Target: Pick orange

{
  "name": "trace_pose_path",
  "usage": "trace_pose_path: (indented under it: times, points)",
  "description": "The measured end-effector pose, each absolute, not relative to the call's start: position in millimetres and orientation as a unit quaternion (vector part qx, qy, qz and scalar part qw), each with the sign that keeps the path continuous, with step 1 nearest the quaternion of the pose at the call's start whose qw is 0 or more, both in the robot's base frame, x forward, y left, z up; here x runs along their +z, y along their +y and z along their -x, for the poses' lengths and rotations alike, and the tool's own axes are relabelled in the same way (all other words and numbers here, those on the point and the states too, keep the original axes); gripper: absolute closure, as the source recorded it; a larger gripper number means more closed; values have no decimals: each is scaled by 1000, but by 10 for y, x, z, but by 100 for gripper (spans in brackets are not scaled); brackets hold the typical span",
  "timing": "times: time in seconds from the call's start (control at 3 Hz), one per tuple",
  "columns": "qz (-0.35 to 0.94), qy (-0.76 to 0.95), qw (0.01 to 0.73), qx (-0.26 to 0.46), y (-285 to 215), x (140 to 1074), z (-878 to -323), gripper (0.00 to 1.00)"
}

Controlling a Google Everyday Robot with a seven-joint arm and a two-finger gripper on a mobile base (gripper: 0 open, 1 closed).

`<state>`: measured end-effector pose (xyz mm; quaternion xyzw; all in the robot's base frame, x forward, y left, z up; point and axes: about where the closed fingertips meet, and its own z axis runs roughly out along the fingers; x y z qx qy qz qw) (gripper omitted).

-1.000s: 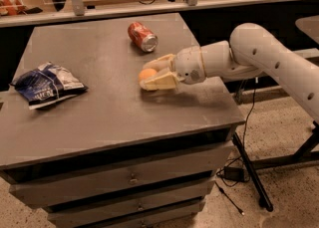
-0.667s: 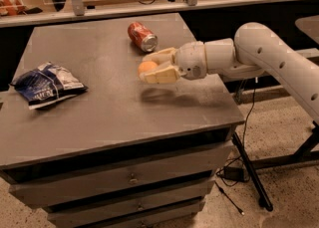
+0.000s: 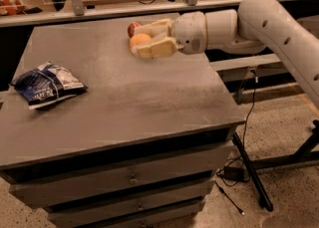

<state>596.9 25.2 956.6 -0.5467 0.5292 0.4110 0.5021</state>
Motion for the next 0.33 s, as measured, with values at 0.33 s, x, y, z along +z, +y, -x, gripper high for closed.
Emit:
trace_pose_path:
  times: [0.33]
  points:
    - [543, 533, 500, 415, 257, 9583, -5977, 100]
